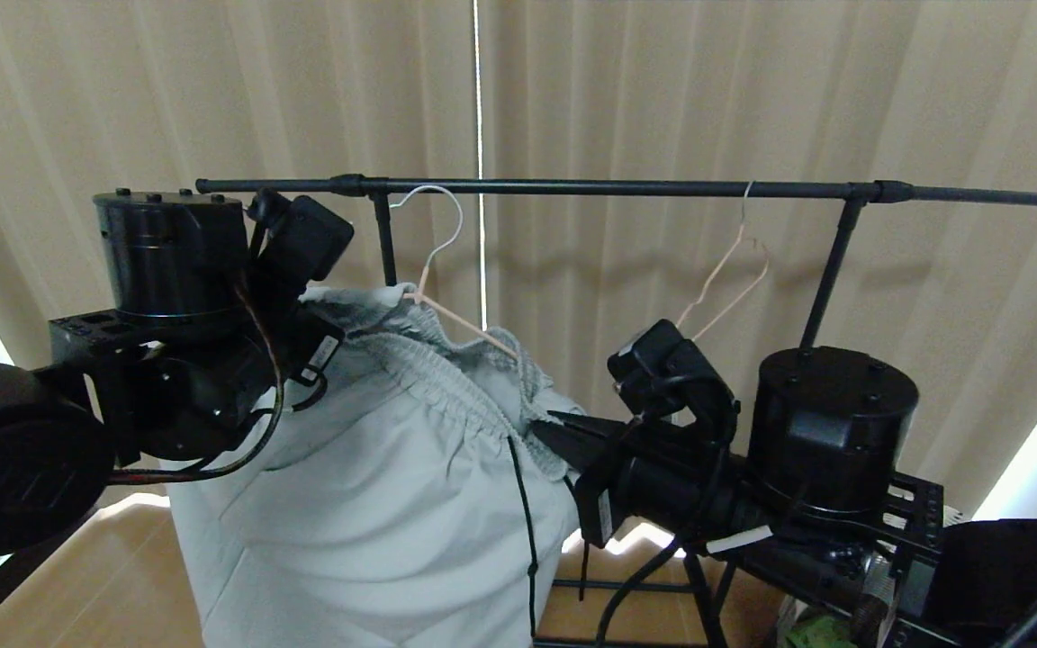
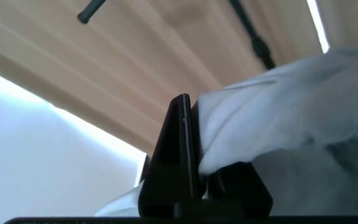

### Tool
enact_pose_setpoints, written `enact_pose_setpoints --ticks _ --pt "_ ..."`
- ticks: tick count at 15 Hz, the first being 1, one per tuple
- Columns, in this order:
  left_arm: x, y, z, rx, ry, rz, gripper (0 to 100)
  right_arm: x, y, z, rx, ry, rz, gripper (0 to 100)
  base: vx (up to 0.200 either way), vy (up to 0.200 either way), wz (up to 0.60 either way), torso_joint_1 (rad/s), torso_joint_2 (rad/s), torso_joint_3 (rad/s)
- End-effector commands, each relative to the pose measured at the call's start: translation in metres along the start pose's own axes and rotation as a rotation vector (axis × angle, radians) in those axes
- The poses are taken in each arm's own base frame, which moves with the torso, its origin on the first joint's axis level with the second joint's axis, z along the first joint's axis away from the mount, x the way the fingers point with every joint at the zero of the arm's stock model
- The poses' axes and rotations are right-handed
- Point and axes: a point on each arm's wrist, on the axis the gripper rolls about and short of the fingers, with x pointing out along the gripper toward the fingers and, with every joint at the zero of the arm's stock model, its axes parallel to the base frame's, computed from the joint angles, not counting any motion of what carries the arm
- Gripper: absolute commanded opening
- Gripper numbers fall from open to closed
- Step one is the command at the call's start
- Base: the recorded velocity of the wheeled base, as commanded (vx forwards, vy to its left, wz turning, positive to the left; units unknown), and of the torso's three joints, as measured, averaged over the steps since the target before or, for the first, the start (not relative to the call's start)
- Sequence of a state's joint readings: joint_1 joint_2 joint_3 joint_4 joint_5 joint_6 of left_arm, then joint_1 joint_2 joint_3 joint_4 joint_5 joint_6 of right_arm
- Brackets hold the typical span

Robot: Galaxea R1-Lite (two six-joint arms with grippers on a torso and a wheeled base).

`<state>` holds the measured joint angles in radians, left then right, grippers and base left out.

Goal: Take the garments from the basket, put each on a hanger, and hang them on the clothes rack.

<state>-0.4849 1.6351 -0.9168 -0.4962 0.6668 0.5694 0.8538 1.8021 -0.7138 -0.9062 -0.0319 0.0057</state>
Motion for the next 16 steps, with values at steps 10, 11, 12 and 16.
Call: enact_pose_setpoints --ticks 10,11,12,16 --pt "-0.011 -0.002 0.020 -0.177 -0.066 -0.025 0 0.088 -0.020 -0.004 0.013 -0.047 -0.057 0 0.000 0.000 0.00 0.000 0.00 0.000" --pt "-0.015 -0.005 0.025 -0.209 -0.082 -0.039 0 0.092 -0.020 -0.003 0.014 -0.056 -0.055 0 0.000 0.000 0.00 0.000 0.00 0.000" --pt "-0.016 -0.005 0.027 -0.224 -0.090 -0.043 0 0.093 -0.019 -0.002 0.014 -0.059 -0.052 0 0.000 0.000 0.00 0.000 0.00 0.000" --pt "-0.015 -0.001 0.034 -0.254 -0.108 -0.033 0 0.091 -0.013 -0.001 0.013 -0.061 -0.042 0 0.000 0.000 0.00 0.000 0.00 0.000"
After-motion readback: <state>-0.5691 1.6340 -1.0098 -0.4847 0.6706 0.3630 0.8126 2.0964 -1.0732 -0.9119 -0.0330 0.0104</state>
